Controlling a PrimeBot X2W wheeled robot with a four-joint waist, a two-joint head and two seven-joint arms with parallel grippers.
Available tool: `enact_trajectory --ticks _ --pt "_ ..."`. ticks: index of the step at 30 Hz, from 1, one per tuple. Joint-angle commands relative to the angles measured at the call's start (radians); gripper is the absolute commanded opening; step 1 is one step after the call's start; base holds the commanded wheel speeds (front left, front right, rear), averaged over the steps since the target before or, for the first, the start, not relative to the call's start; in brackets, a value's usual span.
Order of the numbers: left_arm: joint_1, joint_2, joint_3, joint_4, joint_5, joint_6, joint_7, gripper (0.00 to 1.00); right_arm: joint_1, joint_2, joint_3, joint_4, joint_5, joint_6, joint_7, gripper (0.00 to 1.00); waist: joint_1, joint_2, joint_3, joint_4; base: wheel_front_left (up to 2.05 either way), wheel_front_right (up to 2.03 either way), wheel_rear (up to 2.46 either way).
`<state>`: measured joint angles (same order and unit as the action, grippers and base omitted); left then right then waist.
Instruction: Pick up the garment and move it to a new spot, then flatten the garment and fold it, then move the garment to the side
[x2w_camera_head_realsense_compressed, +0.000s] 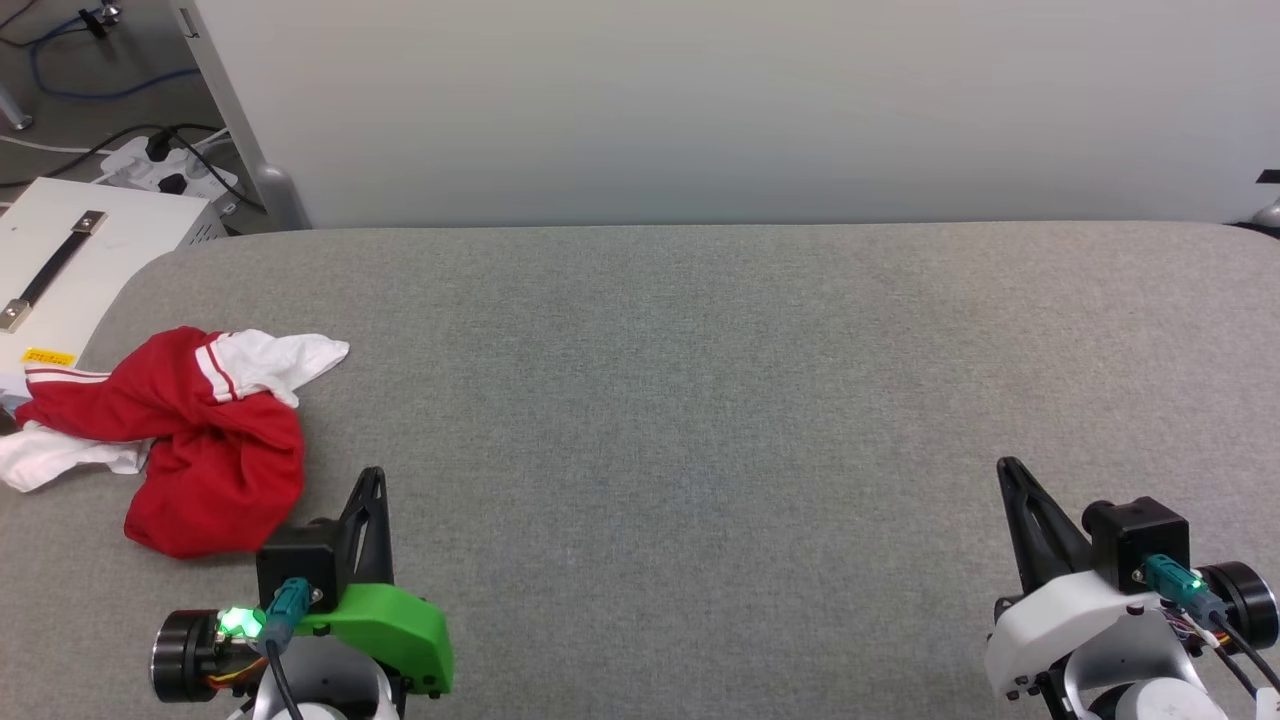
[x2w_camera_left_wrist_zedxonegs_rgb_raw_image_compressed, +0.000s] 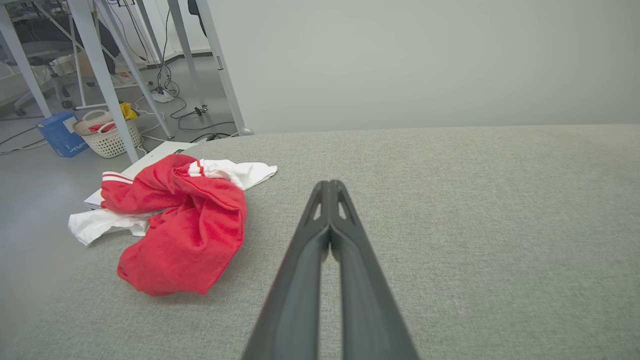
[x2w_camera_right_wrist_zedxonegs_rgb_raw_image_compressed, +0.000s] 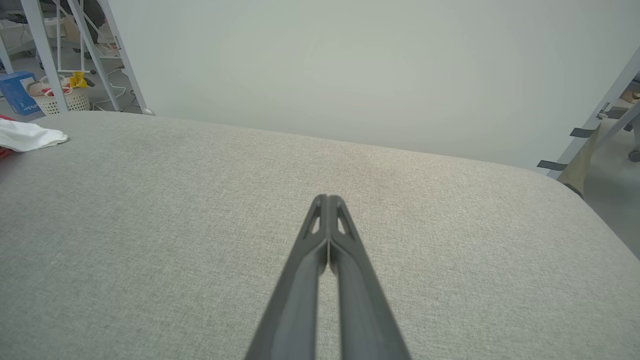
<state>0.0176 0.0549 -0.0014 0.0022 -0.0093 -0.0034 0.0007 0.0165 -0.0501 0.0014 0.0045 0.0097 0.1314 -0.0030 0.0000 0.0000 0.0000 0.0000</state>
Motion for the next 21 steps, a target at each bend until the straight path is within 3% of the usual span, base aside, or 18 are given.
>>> enact_trajectory --ticks 1,15,16,21 --pt "-0.018 -0.005 0.001 -0.002 0.009 0.003 -0.001 0.00 -0.017 0.000 -0.001 -0.005 -0.010 -0.001 0.003 0.00 0.0000 0.0000 0.000 0.000 0.00 0.00 0.00" --pt "-0.018 -0.005 0.001 -0.002 0.009 0.003 -0.001 0.00 -0.017 0.000 -0.001 -0.005 -0.010 -0.001 0.003 0.00 0.0000 0.0000 0.000 0.000 0.00 0.00 0.00" --pt "0.001 0.000 0.000 0.000 0.000 0.000 0.000 1.00 0.000 0.000 0.000 0.000 0.001 0.000 0.000 1.00 0.0000 0.0000 0.000 0.000 0.00 0.00 0.00" --pt "0.001 0.000 -0.001 0.000 -0.002 0.003 -0.004 1.00 0.000 0.000 -0.001 0.001 0.003 0.000 -0.004 1.00 0.0000 0.0000 0.000 0.000 0.00 0.00 0.00"
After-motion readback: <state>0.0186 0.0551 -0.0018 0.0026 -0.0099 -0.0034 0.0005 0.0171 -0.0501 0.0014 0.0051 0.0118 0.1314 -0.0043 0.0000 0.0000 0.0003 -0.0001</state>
